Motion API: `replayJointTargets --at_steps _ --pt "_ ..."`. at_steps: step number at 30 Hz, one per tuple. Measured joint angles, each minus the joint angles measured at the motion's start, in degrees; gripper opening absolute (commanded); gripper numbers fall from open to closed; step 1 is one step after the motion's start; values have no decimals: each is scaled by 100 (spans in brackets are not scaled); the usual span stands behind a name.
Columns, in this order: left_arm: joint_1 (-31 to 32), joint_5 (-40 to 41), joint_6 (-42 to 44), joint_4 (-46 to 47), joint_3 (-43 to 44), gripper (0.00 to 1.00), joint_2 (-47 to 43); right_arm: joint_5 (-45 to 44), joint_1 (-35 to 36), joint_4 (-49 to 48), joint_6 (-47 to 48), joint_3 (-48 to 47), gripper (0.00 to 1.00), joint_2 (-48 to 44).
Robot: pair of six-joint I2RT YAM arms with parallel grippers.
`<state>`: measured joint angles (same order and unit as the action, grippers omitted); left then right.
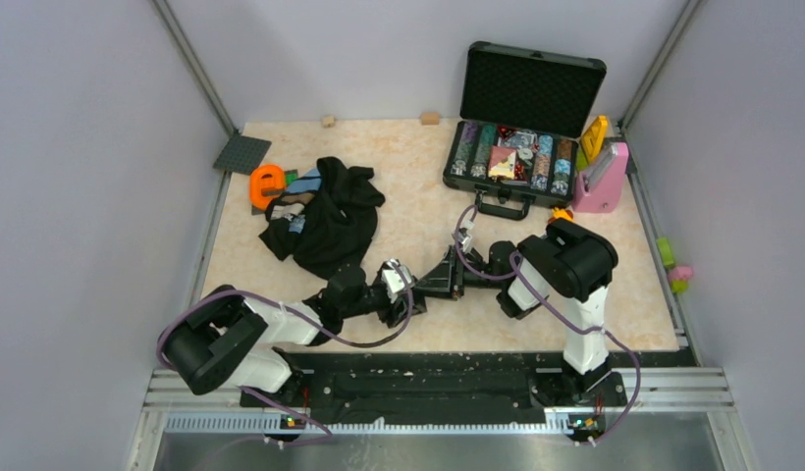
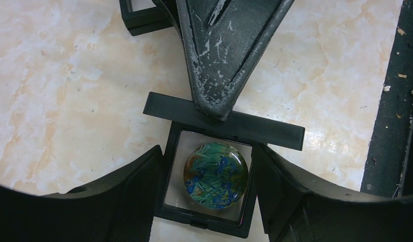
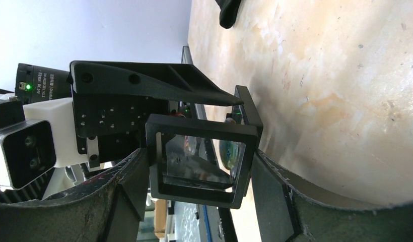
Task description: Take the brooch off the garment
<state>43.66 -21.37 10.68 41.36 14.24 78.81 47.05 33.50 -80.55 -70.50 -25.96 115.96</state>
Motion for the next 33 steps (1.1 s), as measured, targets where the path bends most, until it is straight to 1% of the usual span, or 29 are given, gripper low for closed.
replayJointTargets --at_steps 2,5,6,11,16,20,22,25,28,30,33 --pt "0 -2 -4 -9 2 71 -4 0 0 0 2 0 36 0" --pt "0 2 -13 -59 0 82 -85 -2 -2 -4 2 0 36 17" --pt "0 26 -37 -61 -9 83 -153 -7 -4 -11 4 0 36 33" --pt "0 415 -262 138 -345 84 -855 -39 -61 17 125 0 36 46" --pt "0 603 -249 210 -610 84 -1727 -50 -116 122 286 -7 36 26" --pt "0 723 -201 267 -813 84 -2214 -133 -131 518 494 -17 36 -133" --pt "0 791 -192 243 -850 84 -2341 -223 -138 918 651 -61 36 -289" --pt "0 1069 -208 184 -852 86 -2533 -407 -142 1812 990 -173 35 -625" --pt "0 1519 -315 136 -857 87 -2732 -732 -142 3073 1488 -354 31 -1174" --pt "0 1784 -369 136 -876 87 -2848 -1049 -142 4085 1908 -579 31 -1543" --pt "0 1961 -435 133 -918 87 -2929 -1665 -142 5438 2531 -962 32 -1976"
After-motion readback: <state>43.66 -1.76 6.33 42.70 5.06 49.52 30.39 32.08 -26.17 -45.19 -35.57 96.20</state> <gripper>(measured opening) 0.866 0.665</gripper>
